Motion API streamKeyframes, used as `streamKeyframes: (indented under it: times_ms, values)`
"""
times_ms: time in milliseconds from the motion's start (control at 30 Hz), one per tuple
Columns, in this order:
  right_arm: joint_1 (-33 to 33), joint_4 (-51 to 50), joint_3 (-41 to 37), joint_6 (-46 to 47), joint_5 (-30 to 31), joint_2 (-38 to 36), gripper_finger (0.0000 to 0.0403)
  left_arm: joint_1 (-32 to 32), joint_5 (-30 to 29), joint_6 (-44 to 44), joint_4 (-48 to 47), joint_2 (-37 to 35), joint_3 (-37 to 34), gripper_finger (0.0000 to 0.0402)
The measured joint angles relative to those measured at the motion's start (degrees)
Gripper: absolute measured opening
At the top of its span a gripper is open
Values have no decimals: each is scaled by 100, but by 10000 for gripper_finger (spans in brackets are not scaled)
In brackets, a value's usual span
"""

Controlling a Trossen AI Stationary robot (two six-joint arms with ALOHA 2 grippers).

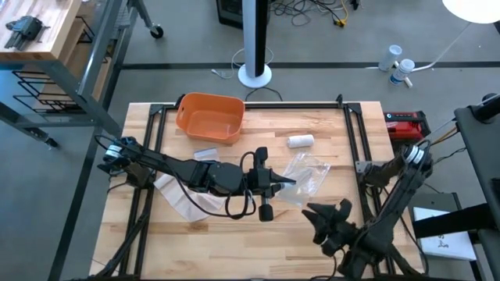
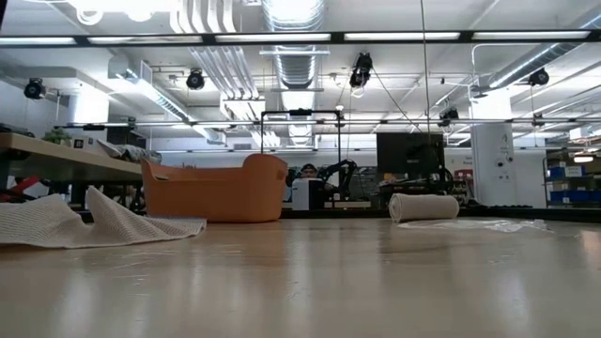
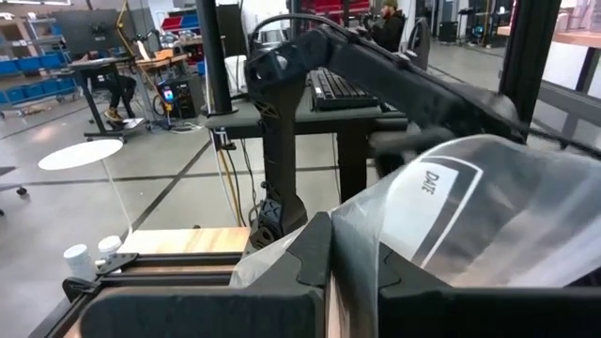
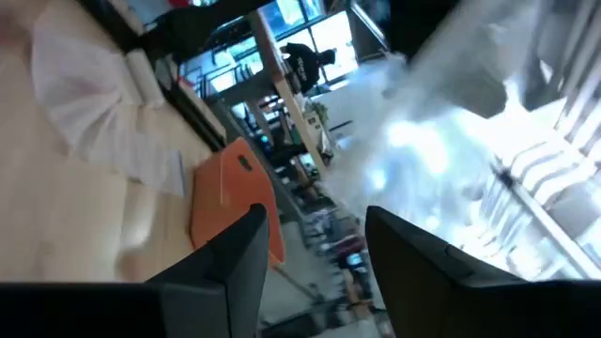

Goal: Roll bandage
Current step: Open the transparent zip bag

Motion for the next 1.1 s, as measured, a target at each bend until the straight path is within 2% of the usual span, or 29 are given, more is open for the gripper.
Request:
streamKeyframes:
  times_ms: [100, 333, 567, 767, 833, 967, 1100]
  values:
    - [-166, 41, 107, -385, 11, 314, 171, 0, -1, 0, 1, 0, 0, 0]
    - [-584, 56, 520, -519, 7, 768, 171, 0, -1, 0, 1, 0, 0, 0]
    - [-392, -103, 638, -826, 6, 751, 165, 0, 1, -2, -94, 0, 0, 0]
    - [-128, -1410, 592, 326, 2, 643, 157, 0, -22, -191, -92, 0, 0, 0]
    - [-27, -1716, 589, 627, 0, 600, 155, 0, -222, -294, -73, 0, 0, 0]
    - [132, -1812, 586, 603, -72, 433, 150, 0, -796, -318, 8, 0, 0, 0]
    - [221, -1813, 586, 503, -99, 204, 145, 39, -902, -273, 301, 0, 0, 0]
